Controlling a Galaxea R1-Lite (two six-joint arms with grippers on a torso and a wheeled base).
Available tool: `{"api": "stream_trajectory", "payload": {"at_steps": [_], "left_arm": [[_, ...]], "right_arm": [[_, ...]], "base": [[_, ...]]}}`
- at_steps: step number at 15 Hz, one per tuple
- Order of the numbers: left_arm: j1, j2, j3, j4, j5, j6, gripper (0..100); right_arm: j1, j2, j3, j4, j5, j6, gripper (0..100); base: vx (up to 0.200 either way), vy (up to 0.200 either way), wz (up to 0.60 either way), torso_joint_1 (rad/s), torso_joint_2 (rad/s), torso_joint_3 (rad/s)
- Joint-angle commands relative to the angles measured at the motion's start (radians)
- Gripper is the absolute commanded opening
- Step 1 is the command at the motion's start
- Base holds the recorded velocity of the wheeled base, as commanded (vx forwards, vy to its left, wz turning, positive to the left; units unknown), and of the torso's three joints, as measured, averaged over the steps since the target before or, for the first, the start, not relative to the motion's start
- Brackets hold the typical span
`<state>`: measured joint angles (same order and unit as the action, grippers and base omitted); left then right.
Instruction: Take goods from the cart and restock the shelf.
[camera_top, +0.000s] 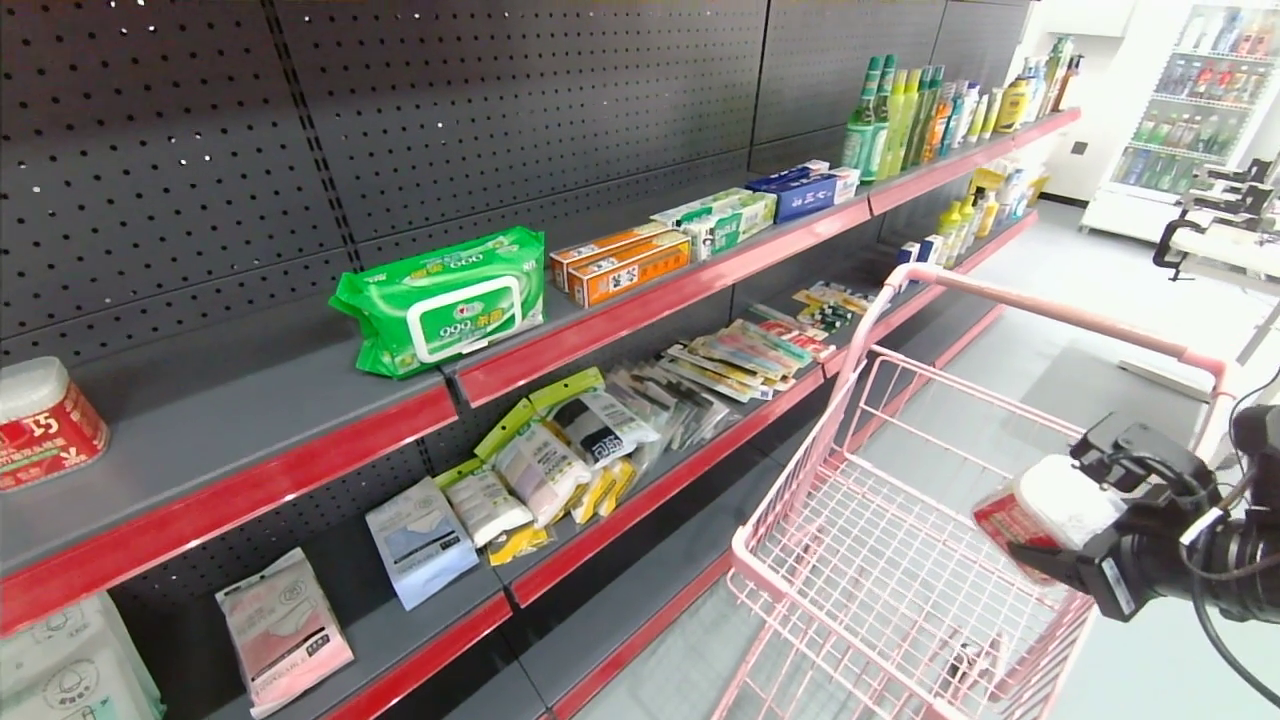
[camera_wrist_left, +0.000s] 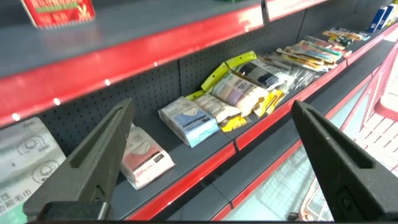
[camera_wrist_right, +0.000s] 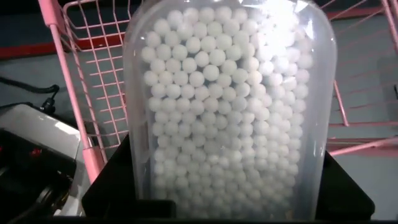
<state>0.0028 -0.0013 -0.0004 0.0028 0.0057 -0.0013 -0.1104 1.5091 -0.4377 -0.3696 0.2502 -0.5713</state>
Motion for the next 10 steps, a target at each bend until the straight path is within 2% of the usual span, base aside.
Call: {"api": "stream_trajectory", "payload": {"at_steps": [1,4,10], "left_arm": [[0.000,0.001,-0.001,0.000,0.000,0.000,100],[0.000,0.001,-0.001,0.000,0.000,0.000,100],[0.000,0.001,-0.001,0.000,0.000,0.000,100]], "right_arm": [[-0.025,-0.075,0.023,-0.002,-0.009,-0.002,0],[-0.049,-0.107,0.027,0.000,-0.009,-0.009,0],[-0.069,-0.161,0.039,0.000,-0.017,-0.010,0]], "base": [[0.000,0.000,0.00,0.242,-0.54,-0.305],[0.000,0.000,0.00,0.253,-0.57,-0.318],[0.000,0.000,0.00,0.185,-0.40,-0.216]]}}
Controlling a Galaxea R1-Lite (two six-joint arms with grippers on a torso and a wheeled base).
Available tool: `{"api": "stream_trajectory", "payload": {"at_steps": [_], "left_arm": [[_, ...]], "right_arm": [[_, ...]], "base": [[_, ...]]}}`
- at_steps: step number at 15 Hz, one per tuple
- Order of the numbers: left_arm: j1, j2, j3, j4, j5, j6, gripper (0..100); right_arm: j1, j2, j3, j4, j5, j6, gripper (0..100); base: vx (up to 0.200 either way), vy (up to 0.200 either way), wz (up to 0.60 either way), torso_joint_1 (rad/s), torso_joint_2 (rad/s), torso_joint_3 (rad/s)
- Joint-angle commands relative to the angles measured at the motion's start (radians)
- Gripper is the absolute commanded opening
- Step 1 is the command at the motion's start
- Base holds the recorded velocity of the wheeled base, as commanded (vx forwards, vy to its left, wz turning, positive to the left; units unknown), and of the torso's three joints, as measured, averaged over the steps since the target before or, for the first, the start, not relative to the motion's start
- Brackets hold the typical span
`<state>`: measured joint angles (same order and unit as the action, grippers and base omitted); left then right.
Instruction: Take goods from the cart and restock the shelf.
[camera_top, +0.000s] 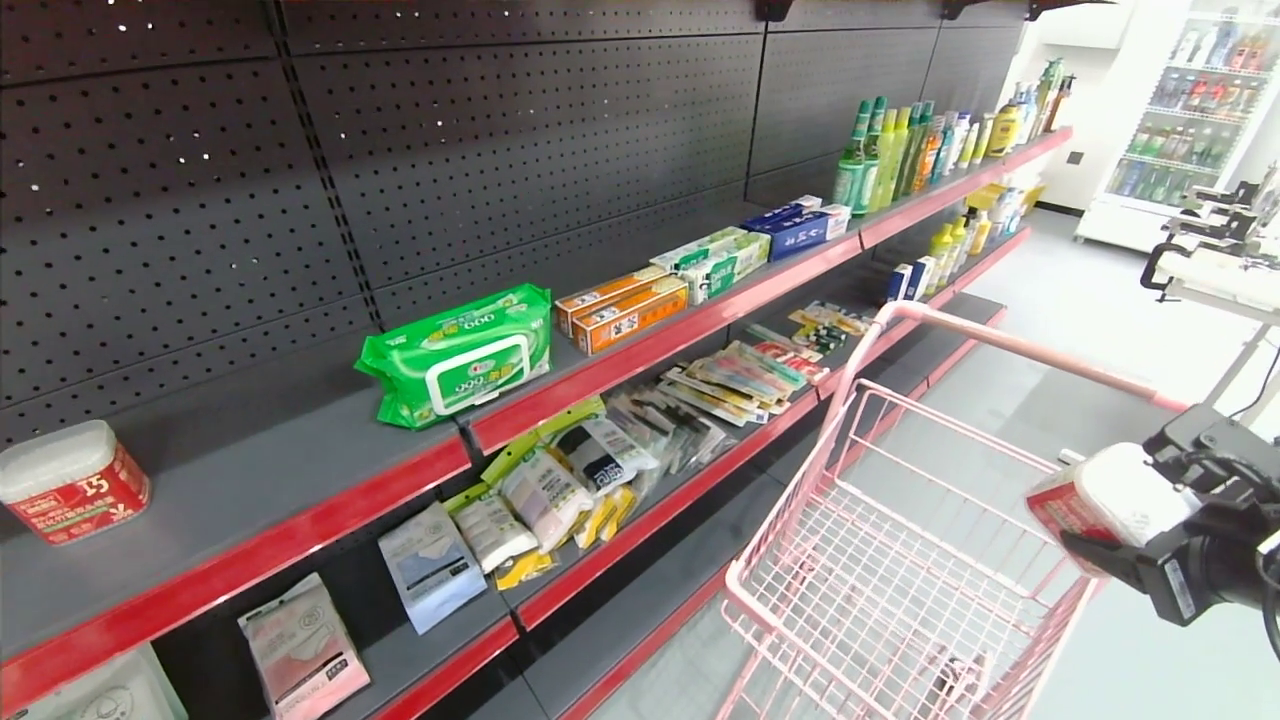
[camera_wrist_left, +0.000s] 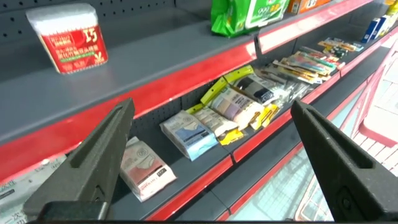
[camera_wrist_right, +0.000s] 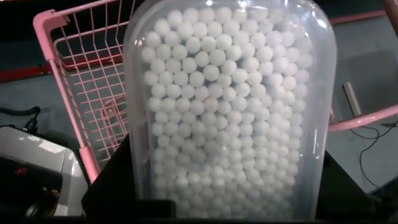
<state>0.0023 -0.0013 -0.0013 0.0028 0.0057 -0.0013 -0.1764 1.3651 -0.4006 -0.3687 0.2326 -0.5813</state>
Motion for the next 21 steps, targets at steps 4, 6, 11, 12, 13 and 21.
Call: {"api": "stream_trajectory", "payload": {"at_steps": [4,6,11,12,13,21], "left_arm": [[0.001,0.001,0.000,0.000,0.000,0.000,100],[0.001,0.001,0.000,0.000,0.000,0.000,100],[0.001,0.001,0.000,0.000,0.000,0.000,100],[0.001,0.001,0.000,0.000,-0.001,0.000,100],[0.001,0.001,0.000,0.000,0.000,0.000,100],[0.001,0.001,0.000,0.000,0.000,0.000,100]], "right_arm": [[-0.003,-0.052,0.014,0.004,0.002,-0.020,0],[-0.003,-0.057,0.019,0.004,0.002,-0.025,0],[0.002,-0.064,0.020,0.004,0.002,-0.035,0],[0.002,-0.066,0.023,0.004,0.002,-0.035,0],[0.002,-0.069,0.028,0.004,0.002,-0.035,0],[-0.002,-0.084,0.062,0.004,-0.004,-0.048,0]], "base": [[0.000,0.000,0.00,0.166,-0.36,-0.188],[0.000,0.000,0.00,0.163,-0.35,-0.181],[0.000,0.000,0.00,0.165,-0.34,-0.181],[0.000,0.000,0.00,0.144,-0.31,-0.173],[0.000,0.000,0.00,0.134,-0.28,-0.149],[0.000,0.000,0.37,0.026,-0.05,-0.027]]}}
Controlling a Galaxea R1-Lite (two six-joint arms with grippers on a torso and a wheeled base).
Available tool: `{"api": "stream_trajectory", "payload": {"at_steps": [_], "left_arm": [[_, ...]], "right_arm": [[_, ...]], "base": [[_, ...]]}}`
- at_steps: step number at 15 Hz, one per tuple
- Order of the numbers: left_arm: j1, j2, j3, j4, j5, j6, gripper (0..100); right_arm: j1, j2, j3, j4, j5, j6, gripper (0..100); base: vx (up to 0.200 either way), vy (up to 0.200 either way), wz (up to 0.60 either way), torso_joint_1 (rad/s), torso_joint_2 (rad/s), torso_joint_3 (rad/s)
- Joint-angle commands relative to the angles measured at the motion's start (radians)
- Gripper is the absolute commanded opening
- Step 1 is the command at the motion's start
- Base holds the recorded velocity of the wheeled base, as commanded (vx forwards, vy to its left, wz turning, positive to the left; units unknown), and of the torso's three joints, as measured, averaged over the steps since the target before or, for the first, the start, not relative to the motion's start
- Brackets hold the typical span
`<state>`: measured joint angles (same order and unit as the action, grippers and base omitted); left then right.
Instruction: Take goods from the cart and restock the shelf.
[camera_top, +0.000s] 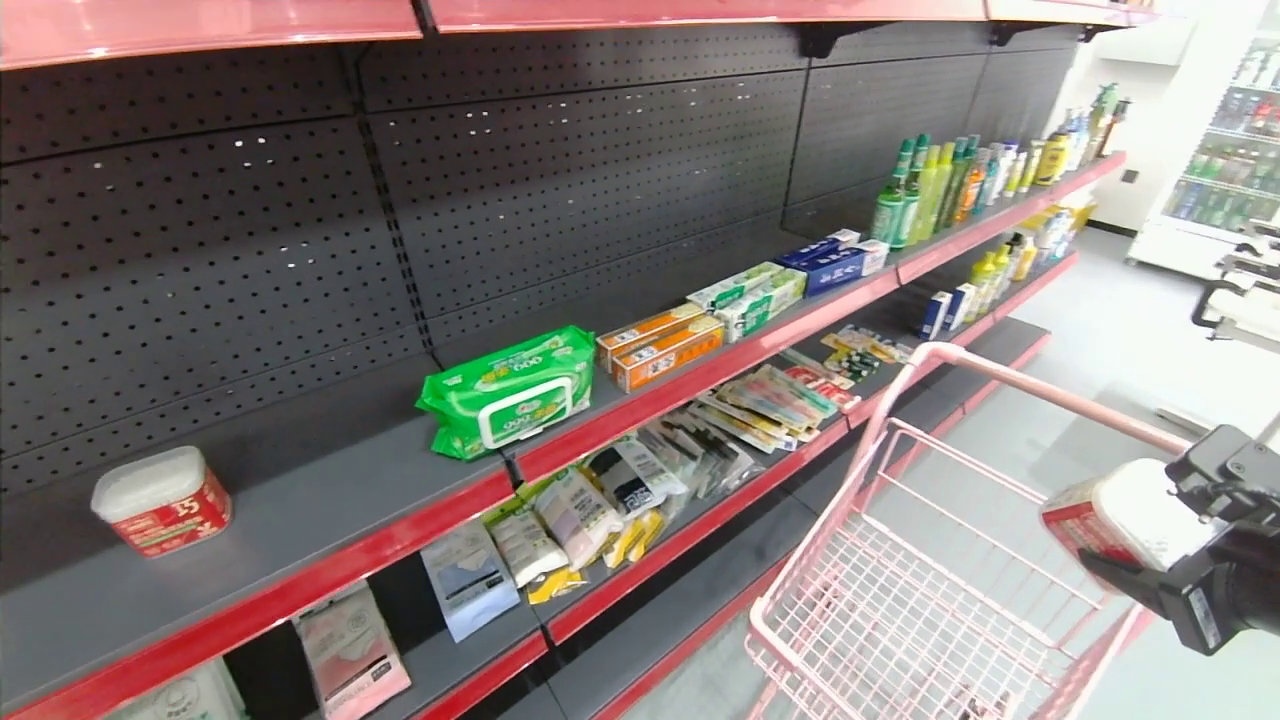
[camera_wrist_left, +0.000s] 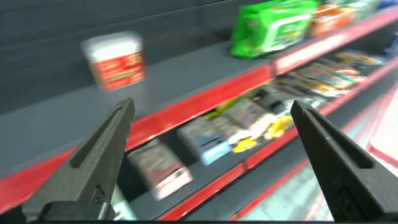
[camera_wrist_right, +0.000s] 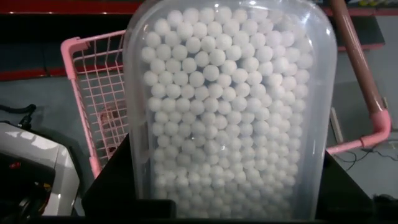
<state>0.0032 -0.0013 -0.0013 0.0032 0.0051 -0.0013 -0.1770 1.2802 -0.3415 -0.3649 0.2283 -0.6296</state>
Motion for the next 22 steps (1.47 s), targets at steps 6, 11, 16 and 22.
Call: {"api": "stream_trajectory", "payload": {"at_steps": [6,11,16,22], "left_arm": [[0.000,0.001,0.000,0.000,0.001,0.000,100],[0.000,0.001,0.001,0.000,0.001,0.000,100],[0.000,0.001,0.000,0.000,0.001,0.000,100],[0.000,0.001,0.000,0.000,-0.001,0.000,100]], "right_arm": [[-0.001,-0.021,0.022,0.000,0.000,-0.001,0],[0.001,-0.044,0.044,0.000,0.002,0.001,0],[0.004,-0.042,0.044,0.000,0.000,-0.001,0],[-0.016,-0.185,0.091,0.000,-0.010,0.083,0]], "base": [[0.000,0.000,0.60,0.010,0.00,0.001],[0.000,0.000,0.60,0.000,0.00,0.007],[0.000,0.000,0.60,0.001,0.00,0.001],[0.000,0.000,0.00,0.000,0.00,0.000]]}}
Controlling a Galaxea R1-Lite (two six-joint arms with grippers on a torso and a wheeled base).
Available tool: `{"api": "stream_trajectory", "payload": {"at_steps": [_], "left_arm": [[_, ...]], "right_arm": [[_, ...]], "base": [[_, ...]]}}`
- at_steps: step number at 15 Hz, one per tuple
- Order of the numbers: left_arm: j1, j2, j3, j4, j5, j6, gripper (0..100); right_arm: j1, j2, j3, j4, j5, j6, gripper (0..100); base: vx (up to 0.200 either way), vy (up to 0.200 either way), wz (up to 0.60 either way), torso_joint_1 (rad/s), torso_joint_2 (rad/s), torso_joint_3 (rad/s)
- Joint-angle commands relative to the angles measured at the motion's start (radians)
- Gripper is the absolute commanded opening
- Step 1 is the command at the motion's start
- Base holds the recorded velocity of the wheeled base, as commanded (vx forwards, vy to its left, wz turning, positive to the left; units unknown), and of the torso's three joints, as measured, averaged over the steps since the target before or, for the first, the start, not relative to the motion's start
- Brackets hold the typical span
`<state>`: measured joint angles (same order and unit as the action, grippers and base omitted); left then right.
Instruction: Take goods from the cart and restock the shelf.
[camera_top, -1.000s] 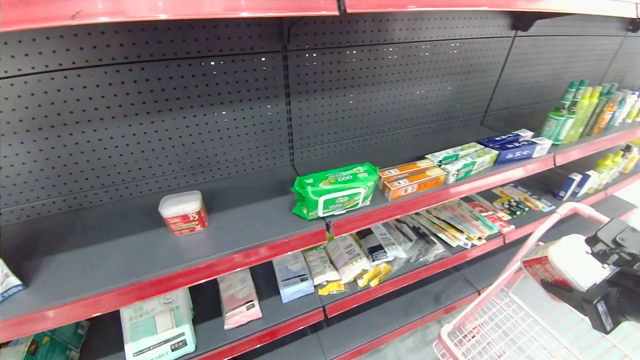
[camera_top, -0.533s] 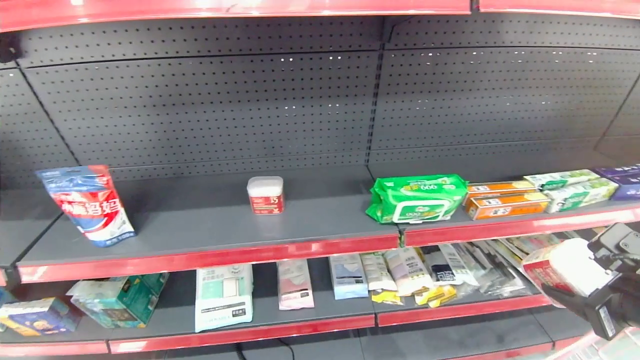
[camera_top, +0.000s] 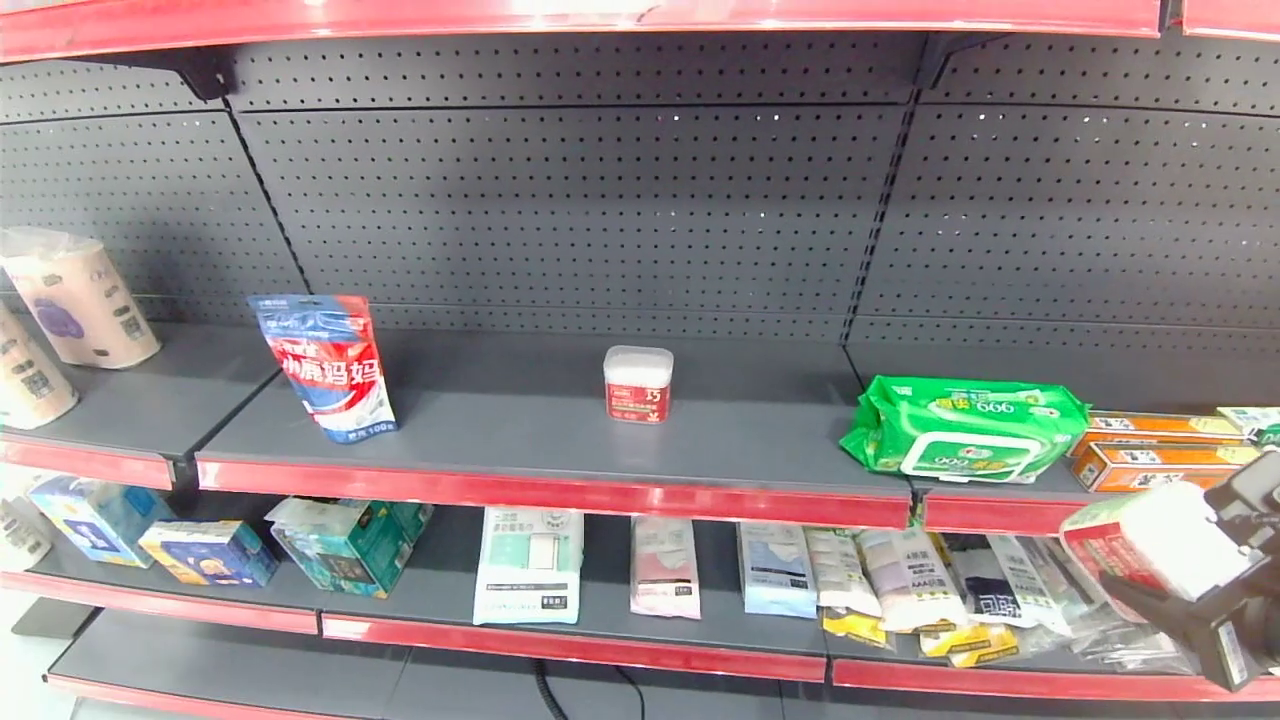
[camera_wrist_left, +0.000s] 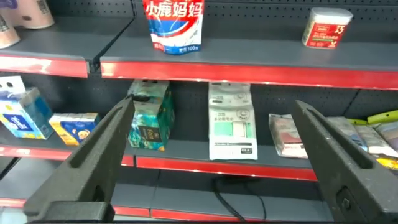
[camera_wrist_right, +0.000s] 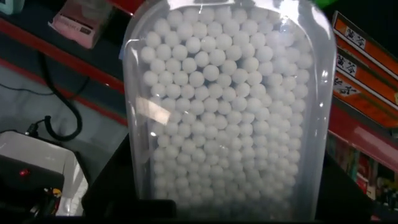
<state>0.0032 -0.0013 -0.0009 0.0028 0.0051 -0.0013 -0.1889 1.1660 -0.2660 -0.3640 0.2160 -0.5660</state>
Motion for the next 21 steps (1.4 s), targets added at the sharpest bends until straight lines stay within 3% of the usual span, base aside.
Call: {"api": "stream_trajectory", "payload": {"at_steps": [1,5,7,9,13,15,21], "left_arm": [[0.000,0.001,-0.001,0.000,0.001,0.000,100],[-0.006,0.032,-0.001,0.000,-0.002,0.007,100],[-0.025,0.067,-0.002,0.000,-0.019,0.033,100],[-0.074,0.101,-0.004,0.000,-0.028,0.040,100],[-0.081,0.135,-0.002,0.002,-0.027,0.033,100],[-0.115,0.106,-0.001,-0.001,-0.028,0.035,100],[-0.117,0.099,-0.001,-0.001,-0.020,0.029,100]], "right_arm": [[-0.003,-0.108,0.019,-0.001,0.002,0.054,0],[0.005,-0.236,0.105,-0.004,0.003,0.210,0],[0.000,-0.292,0.109,-0.003,-0.003,0.250,0],[-0.004,-0.328,0.108,-0.004,-0.013,0.250,0],[-0.004,-0.401,0.171,0.002,-0.056,0.199,0],[-0.003,-0.401,0.182,0.000,-0.058,0.141,0],[-0.004,-0.397,0.172,0.000,-0.058,0.141,0]], "base": [[0.000,0.000,0.00,0.000,0.00,0.000],[0.000,0.000,0.00,0.000,0.00,0.000],[0.000,0.000,0.00,0.000,0.00,0.000],[0.000,0.000,0.00,0.000,0.00,0.000],[0.000,0.000,0.00,0.000,0.00,0.000],[0.000,0.000,0.00,0.000,0.00,0.000],[0.000,0.000,0.00,0.000,0.00,0.000]]}}
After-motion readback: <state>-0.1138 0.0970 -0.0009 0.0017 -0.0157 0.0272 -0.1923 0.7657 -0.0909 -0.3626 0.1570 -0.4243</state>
